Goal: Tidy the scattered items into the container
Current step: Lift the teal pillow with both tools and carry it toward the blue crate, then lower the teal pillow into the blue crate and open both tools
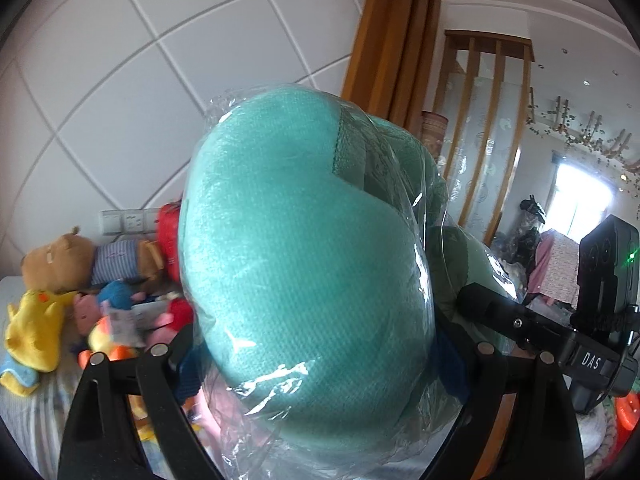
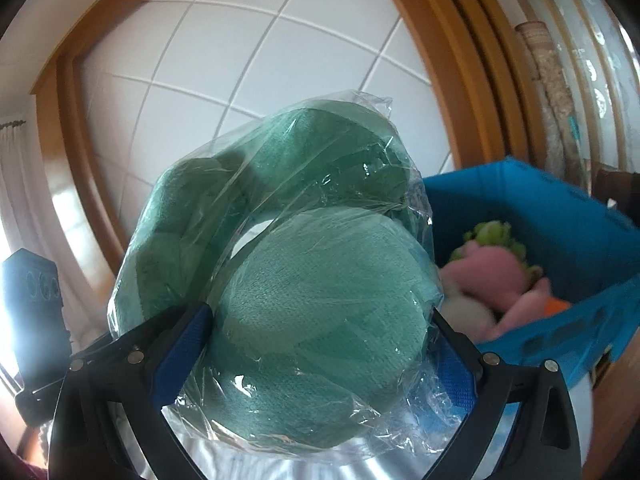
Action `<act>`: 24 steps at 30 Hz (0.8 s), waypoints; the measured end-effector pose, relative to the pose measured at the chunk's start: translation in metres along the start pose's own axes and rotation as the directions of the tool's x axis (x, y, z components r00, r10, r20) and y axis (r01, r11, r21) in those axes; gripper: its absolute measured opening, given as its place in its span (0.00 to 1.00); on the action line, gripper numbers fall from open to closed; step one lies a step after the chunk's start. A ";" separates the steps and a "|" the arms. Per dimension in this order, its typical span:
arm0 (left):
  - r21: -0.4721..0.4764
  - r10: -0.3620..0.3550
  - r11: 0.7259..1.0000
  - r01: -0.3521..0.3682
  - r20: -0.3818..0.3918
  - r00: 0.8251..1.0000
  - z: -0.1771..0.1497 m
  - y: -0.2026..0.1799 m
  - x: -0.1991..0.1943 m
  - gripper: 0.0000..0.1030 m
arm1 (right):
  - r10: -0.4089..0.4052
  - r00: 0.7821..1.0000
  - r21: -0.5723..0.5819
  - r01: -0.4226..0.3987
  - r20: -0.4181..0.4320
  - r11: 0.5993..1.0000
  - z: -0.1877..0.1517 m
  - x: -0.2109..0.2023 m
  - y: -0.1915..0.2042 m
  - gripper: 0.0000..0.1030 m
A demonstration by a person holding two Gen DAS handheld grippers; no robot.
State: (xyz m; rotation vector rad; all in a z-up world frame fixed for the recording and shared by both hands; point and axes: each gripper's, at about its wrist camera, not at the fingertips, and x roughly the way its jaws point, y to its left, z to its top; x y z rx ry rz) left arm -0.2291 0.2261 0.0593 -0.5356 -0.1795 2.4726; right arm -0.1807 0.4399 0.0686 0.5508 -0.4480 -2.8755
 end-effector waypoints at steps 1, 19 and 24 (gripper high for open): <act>-0.001 -0.002 1.000 0.002 0.005 1.000 0.002 -0.013 0.012 0.90 | 0.000 1.000 -0.005 0.000 0.004 1.000 0.006 -0.002 -0.015 0.99; -0.041 0.014 0.999 -0.020 -0.124 0.992 0.028 -0.140 0.216 0.91 | -0.002 0.997 0.051 0.005 -0.075 0.999 0.088 0.034 -0.252 0.99; -0.079 0.035 0.995 -0.052 -0.205 0.978 0.039 -0.133 0.269 0.97 | 0.018 0.993 0.128 -0.003 -0.118 0.992 0.095 0.074 -0.294 0.99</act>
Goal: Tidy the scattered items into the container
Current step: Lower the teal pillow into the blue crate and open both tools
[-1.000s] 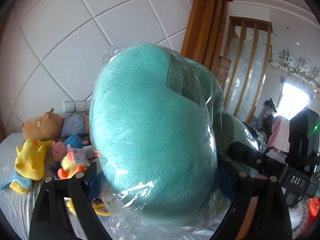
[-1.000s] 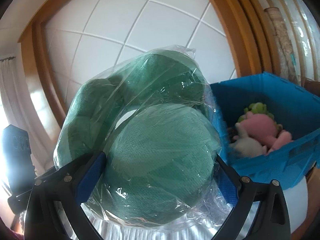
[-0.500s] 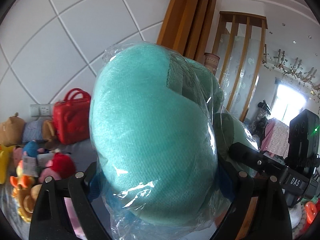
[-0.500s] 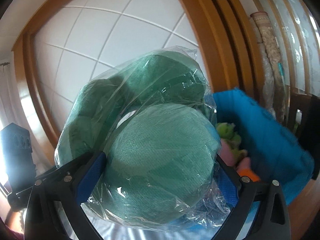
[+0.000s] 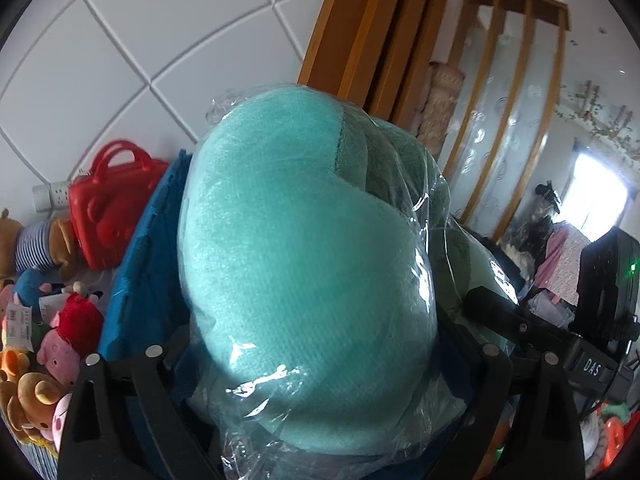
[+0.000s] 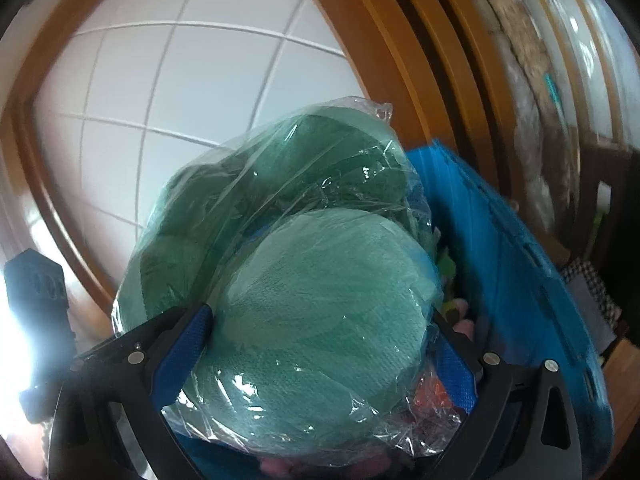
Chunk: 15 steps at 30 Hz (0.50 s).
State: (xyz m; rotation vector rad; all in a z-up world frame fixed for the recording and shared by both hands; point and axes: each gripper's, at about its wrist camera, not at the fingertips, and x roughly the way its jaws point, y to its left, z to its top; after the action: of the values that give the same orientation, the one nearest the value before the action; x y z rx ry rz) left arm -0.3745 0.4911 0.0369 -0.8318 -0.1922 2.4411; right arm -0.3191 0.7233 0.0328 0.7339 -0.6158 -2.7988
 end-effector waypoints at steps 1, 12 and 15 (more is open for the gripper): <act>-0.015 0.003 1.000 -0.003 -0.020 1.000 0.006 0.002 0.009 0.97 | 0.001 1.000 0.022 -0.001 -0.007 1.000 0.005 0.008 -0.007 0.99; -0.084 0.155 0.981 -0.173 -0.190 0.970 0.022 0.036 0.071 1.00 | -0.081 0.997 0.086 0.081 -0.011 0.993 0.052 0.032 -0.049 0.99; -0.030 0.178 0.982 -0.187 -0.192 0.965 0.026 0.028 0.075 1.00 | -0.067 0.997 0.077 0.070 -0.040 0.995 0.051 0.036 -0.049 0.99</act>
State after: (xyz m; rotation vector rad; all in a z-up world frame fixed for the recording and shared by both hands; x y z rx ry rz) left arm -0.4520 0.5099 0.0099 -1.1415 -0.1065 2.5158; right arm -0.3786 0.7746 0.0366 0.8360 -0.7101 -2.8293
